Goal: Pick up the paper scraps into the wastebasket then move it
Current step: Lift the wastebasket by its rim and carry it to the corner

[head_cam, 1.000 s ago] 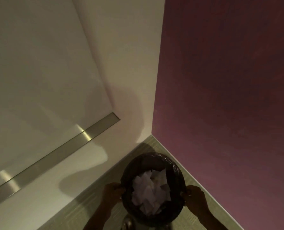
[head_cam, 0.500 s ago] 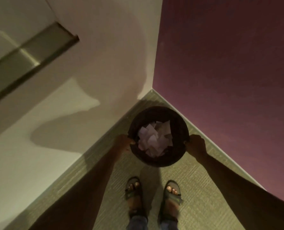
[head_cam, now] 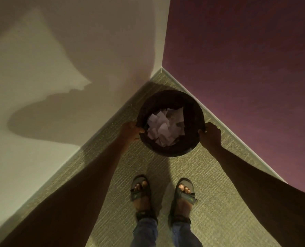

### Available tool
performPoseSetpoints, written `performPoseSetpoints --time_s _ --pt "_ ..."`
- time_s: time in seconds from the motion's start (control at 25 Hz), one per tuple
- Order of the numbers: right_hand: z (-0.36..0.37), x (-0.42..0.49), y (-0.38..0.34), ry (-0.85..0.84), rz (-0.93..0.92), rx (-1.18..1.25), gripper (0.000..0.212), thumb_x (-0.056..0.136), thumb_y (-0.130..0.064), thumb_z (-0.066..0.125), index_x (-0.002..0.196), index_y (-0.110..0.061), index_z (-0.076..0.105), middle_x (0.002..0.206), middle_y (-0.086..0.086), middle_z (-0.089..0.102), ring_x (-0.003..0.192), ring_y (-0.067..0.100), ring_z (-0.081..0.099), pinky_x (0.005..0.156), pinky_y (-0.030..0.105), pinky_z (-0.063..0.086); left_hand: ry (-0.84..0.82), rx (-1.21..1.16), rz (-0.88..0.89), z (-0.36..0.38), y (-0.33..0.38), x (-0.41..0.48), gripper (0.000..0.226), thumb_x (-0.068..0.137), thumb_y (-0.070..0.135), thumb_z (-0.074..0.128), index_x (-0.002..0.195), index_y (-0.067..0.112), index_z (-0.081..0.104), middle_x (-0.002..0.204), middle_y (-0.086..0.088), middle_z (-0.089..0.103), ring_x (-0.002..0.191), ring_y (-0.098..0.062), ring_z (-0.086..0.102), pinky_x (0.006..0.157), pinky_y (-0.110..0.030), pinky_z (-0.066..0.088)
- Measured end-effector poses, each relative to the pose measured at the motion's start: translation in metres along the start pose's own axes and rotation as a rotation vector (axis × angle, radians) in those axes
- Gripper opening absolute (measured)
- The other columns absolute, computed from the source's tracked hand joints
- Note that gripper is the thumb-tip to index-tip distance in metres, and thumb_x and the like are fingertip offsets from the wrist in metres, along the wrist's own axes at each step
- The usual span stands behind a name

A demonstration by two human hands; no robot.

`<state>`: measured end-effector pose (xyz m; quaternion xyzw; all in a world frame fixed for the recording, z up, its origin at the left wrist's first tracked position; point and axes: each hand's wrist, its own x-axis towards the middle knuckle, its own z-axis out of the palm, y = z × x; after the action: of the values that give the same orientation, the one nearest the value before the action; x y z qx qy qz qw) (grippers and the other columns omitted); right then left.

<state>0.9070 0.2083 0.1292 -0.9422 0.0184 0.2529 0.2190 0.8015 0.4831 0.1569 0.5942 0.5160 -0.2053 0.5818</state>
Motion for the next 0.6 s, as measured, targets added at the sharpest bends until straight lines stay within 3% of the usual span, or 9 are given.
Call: performPoseSetpoints --time_s 0.08,0.12,0.16,0.24,0.32,0.4,0.48,0.6 --pt "0.001 0.000 0.002 -0.013 -0.005 0.013 0.023 0.088 -0.008 0.065 0.103 0.009 0.062 0.104 0.027 0.069 0.099 0.042 0.065 0.078 0.038 0.046 0.013 0.005 0.055 0.002 -0.003 0.001 0.015 0.078 0.003 0.072 0.075 0.015 0.064 0.079 -0.006 0.065 0.071 -0.020 0.062 0.068 -0.034 0.054" --pt "0.000 -0.003 0.001 -0.020 -0.003 0.031 0.027 0.089 -0.011 0.066 0.106 0.008 0.061 0.107 0.026 0.068 0.101 0.041 0.065 0.079 0.036 0.046 0.035 0.083 0.120 0.004 -0.005 -0.003 0.008 0.080 0.009 0.071 0.079 0.014 0.065 0.085 -0.010 0.066 0.077 -0.023 0.062 0.074 -0.037 0.053" --pt "-0.003 -0.009 -0.004 -0.016 -0.001 0.041 0.031 0.091 -0.015 0.065 0.112 0.006 0.058 0.112 0.025 0.066 0.104 0.041 0.063 0.079 0.035 0.046 0.101 0.236 0.222 0.006 -0.008 -0.008 0.014 0.085 0.020 0.069 0.095 0.010 0.066 0.100 -0.015 0.066 0.089 -0.026 0.063 0.083 -0.041 0.050" --pt "-0.006 -0.023 -0.017 0.075 -0.091 -0.030 0.040 0.097 -0.022 0.055 0.127 0.003 0.048 0.124 0.025 0.059 0.111 0.043 0.060 0.084 0.041 0.049 0.337 0.654 0.502 0.013 -0.020 -0.019 0.055 0.093 0.044 0.054 0.133 0.005 0.049 0.135 -0.019 0.053 0.123 -0.033 0.051 0.102 -0.045 0.040" --pt "-0.005 -0.036 -0.034 0.163 -0.301 -0.178 0.047 0.101 -0.023 0.046 0.138 0.004 0.039 0.136 0.028 0.051 0.122 0.044 0.053 0.096 0.047 0.047 0.450 0.902 0.822 0.023 -0.020 -0.033 0.063 0.098 0.048 0.036 0.144 0.004 0.036 0.148 -0.020 0.042 0.136 -0.035 0.040 0.111 -0.046 0.031" --pt "-0.001 -0.044 -0.047 0.155 -0.502 -0.294 0.053 0.103 -0.026 0.040 0.145 0.005 0.033 0.148 0.028 0.041 0.137 0.041 0.040 0.111 0.048 0.037 0.373 1.056 0.992 0.035 -0.015 -0.043 0.061 0.101 0.043 0.030 0.147 0.002 0.032 0.153 -0.020 0.036 0.143 -0.033 0.032 0.117 -0.046 0.022" --pt "0.005 -0.050 -0.051 0.097 -0.585 -0.382 0.057 0.104 -0.032 0.027 0.148 0.005 0.030 0.154 0.026 0.033 0.145 0.037 0.029 0.119 0.047 0.025 0.332 1.186 0.983 0.046 -0.014 -0.046 0.061 0.102 0.039 0.029 0.149 0.001 0.029 0.156 -0.019 0.030 0.147 -0.031 0.025 0.121 -0.047 0.018" --pt "0.008 -0.052 -0.051 0.015 -0.557 -0.391 0.064 0.103 -0.038 0.017 0.149 0.006 0.028 0.156 0.027 0.028 0.148 0.038 0.022 0.121 0.047 0.018 0.274 1.229 0.892 0.052 -0.018 -0.046 0.060 0.103 0.038 0.026 0.151 0.001 0.024 0.159 -0.018 0.023 0.149 -0.029 0.017 0.121 -0.048 0.014"
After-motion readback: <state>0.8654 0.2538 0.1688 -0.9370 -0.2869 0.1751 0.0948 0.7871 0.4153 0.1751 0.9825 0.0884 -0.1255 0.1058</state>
